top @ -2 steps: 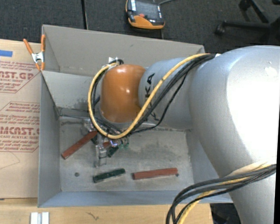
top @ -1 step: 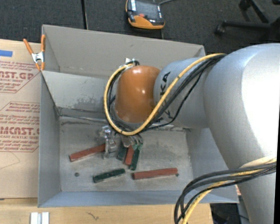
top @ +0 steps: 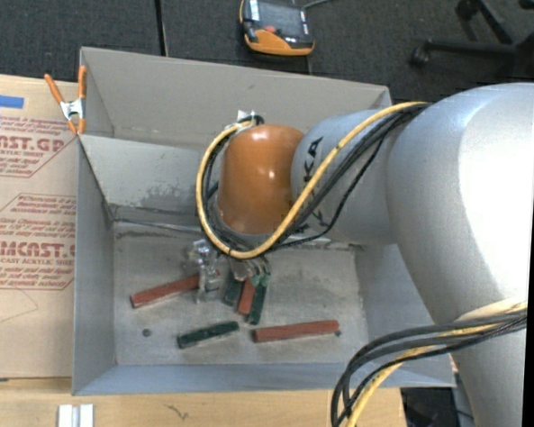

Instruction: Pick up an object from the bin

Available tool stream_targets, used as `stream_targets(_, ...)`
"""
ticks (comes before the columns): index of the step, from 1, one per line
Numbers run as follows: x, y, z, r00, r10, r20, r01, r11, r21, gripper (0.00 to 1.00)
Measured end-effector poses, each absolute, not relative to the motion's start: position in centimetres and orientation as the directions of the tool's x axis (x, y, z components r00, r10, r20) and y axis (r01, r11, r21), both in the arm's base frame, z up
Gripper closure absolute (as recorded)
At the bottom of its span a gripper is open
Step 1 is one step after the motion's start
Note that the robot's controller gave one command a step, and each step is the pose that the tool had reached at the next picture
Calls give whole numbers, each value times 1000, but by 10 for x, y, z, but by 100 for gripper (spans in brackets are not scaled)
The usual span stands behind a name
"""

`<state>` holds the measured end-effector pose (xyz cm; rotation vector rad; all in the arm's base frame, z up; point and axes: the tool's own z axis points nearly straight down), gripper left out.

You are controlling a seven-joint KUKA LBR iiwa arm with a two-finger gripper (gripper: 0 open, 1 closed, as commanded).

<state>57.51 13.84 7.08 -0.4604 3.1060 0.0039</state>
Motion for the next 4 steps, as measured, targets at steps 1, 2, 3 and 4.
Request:
stream_targets(1, 574, 139, 74, -957, -290, 3, -290, 957, 3, 100)
stream_targets(2, 573, 139, 89, -957, -290, 4, -290, 957, 2, 100)
stream_targets(3, 575, 139, 99, -957, -290, -4, -290, 957, 1, 100)
stream_targets(4, 574, 139, 107, -957, -290, 2, -290, 957, 2, 100)
